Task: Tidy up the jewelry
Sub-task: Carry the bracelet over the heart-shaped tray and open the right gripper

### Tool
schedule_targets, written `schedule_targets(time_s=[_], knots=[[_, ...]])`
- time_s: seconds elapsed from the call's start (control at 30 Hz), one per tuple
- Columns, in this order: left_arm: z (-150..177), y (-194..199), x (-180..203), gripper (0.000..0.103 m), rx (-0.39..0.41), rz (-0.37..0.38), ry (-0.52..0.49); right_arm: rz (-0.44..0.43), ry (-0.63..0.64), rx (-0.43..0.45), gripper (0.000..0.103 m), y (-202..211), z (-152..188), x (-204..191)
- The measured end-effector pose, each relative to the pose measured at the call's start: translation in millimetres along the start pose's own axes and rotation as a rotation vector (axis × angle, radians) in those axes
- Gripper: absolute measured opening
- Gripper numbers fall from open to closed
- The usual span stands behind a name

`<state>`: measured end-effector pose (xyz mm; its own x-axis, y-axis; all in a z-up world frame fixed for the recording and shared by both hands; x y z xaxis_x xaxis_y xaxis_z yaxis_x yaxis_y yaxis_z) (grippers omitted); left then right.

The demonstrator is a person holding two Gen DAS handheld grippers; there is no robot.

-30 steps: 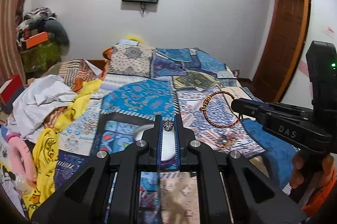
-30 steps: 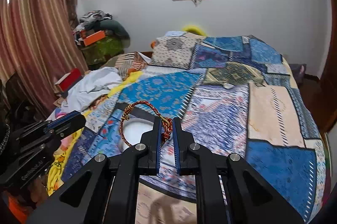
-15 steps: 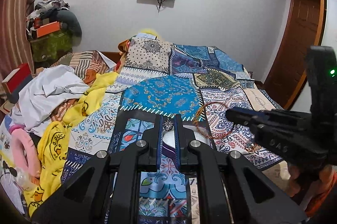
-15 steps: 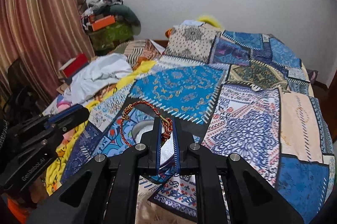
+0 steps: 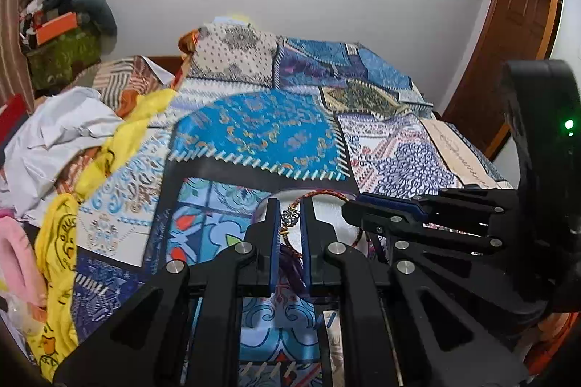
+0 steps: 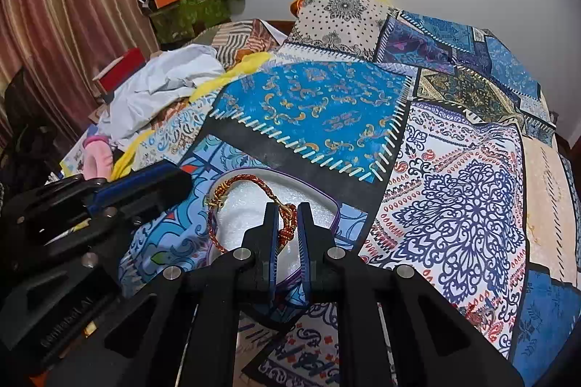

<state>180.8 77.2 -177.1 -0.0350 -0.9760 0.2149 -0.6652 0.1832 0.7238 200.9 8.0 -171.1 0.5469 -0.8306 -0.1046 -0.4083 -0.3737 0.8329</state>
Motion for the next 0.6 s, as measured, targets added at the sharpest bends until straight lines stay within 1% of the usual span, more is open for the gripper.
schedule_targets(time_s=[0.23, 0.43, 0.53, 0.6], knots=[[2.3, -19.5, 1.1, 0.009, -0.047, 0.011, -0.006, 0.005, 0.002, -0.019, 0.01, -9.2, -0.5, 1.4], [3.2, -21.8, 3.8, 0.009, -0.065, 0.001, -0.019, -0.005, -0.008, -0.042, 0.01, -10.5, 0.6, 2.6], [1.6, -19.8, 4.7, 0.009, -0.068, -0.004, -0.022, -0.005, -0.015, -0.047, 0.014, -8.6, 0.6, 4.3], [0.4, -17.0, 4.7, 0.009, -0.067, -0.01, -0.021, 0.0, -0.019, -0.039, 0.02, -4.9, 0.7, 5.4]])
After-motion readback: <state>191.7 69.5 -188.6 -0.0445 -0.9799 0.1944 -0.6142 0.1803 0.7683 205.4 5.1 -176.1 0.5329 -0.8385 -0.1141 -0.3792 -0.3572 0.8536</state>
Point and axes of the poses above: each gripper's, at about its wrist camera, not at the fingertips, and y roughly against the way its jaws point, x to its right, z to its underside, the point moved 4 cm from there along -y, roughly the way its jaws point, and after that the axes turned 6 degrees about -x, right-handed, at the moved point
